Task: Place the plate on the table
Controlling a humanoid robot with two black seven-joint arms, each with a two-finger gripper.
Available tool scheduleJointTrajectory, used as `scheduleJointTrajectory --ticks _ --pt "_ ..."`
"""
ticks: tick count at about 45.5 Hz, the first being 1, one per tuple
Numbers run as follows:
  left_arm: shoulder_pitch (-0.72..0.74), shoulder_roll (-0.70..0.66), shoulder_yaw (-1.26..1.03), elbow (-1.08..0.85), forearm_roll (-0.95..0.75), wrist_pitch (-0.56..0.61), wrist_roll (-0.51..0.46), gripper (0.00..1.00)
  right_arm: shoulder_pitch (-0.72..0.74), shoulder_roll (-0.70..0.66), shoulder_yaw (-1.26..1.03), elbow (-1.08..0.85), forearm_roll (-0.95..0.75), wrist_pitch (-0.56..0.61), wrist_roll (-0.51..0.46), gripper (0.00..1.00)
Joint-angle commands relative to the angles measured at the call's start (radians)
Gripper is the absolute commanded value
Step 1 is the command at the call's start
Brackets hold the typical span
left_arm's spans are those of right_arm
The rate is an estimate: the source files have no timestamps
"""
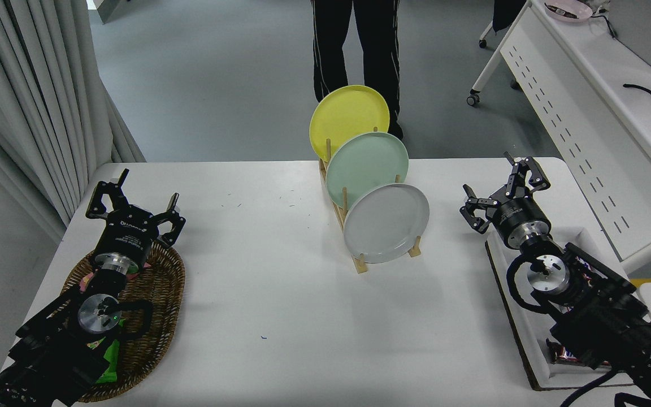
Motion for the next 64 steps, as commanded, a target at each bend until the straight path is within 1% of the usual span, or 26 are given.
scheduleJointTrajectory --ticks 1,26,46,52,58,64 --pt "0.0 0.0 -0.002 0.0 0.0 -0.002 0.001 1.0 -0.002 0.001 -0.008 0.0 0.0 0.001 0.0 0.99" --pt "0.0 0.0 0.0 0.0 0.0 0.0 0.001 1.0 -0.015 0.002 -0.012 -0.001 0.0 0.001 0.001 0.99" --pt "0.0 0.0 0.0 0.0 0.0 0.0 0.001 1.0 -0.001 0.001 -0.017 -0.009 0.009 0.01 0.0 1.0" --pt "0.0 0.0 0.0 0.0 0.0 0.0 0.001 1.0 0.024 -0.011 -0.037 -0.007 0.028 0.004 -0.002 0.99" --pt "0.0 0.0 0.0 0.0 0.0 0.0 0.001 1.0 0.047 -0.025 -0.115 0.005 0.112 -0.002 -0.006 0.99" --pt "0.0 0.0 0.0 0.0 0.0 0.0 0.001 1.0 0.096 -0.07 -0.284 0.023 0.236 -0.006 -0.008 0.99"
